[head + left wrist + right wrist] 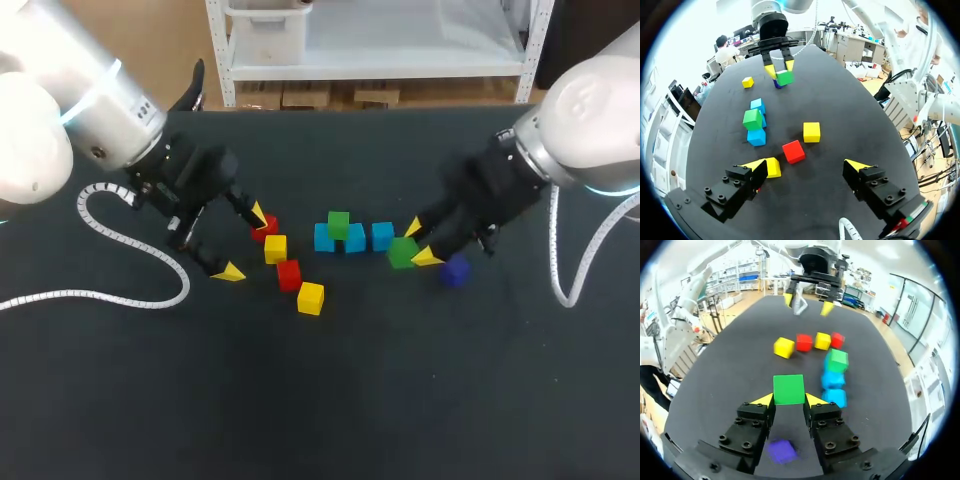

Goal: Place the blue cubes, place green cubes on the blue cubes, place the yellow cubes on the green cubes, then place the red cubes on the yellow cubes, and place purple cube on the red cubes.

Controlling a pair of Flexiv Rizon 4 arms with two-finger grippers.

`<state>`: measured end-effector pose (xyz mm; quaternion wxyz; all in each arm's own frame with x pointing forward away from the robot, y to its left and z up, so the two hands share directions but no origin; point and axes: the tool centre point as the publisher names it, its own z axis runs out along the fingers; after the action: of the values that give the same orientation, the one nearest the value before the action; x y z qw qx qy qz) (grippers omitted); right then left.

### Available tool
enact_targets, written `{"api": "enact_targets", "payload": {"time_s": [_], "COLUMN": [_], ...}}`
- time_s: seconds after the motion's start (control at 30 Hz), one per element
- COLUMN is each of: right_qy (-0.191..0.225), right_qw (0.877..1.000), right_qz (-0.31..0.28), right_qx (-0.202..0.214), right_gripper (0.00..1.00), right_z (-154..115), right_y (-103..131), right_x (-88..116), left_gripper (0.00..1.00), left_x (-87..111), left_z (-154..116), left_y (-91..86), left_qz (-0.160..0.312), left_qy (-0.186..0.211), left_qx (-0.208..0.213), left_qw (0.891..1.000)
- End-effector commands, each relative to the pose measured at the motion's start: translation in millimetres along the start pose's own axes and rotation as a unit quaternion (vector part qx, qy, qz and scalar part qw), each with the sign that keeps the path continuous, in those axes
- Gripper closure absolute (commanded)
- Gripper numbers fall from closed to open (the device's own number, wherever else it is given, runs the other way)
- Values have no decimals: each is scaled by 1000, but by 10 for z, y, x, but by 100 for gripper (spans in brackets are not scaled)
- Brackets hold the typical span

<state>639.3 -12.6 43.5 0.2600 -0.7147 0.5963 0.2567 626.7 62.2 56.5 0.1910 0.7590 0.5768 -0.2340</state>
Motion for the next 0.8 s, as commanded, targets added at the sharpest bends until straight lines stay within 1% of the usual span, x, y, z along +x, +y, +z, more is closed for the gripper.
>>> {"api": "enact_targets", "payload": {"time_s": [0.03, 0.1, 0.33, 0.5, 0.63, 0.77, 0.8], "right_qy": [26, 25, 66, 91, 103, 105, 101], "right_qw": [999, 998, 996, 994, 993, 993, 993], "right_qz": [5, 8, 2, -3, -6, 2, 11], "right_qx": [40, 50, 68, 61, 52, 51, 53], "right_gripper": [100, 100, 100, 100, 100, 100, 100], "right_z": [-32, -33, -49, -60, -47, -13, -1], "right_y": [51, 44, -16, -105, -189, -278, -304], "right_x": [-23, -23, -56, -102, -140, -145, -135], "left_gripper": [0, 0, 0, 0, 0, 0, 0], "left_x": [10, 10, 10, 10, 10, 10, 10], "left_z": [4, 4, 4, 4, 4, 4, 4], "left_y": [17, 17, 17, 17, 17, 17, 17], "left_qz": [1, 1, 1, 1, 1, 1, 1], "left_qy": [-1, -1, -1, -1, -1, -1, -1], "left_qx": [1, 1, 1, 1, 1, 1, 1], "left_qw": [1000, 1000, 1000, 1000, 1000, 1000, 1000]}}
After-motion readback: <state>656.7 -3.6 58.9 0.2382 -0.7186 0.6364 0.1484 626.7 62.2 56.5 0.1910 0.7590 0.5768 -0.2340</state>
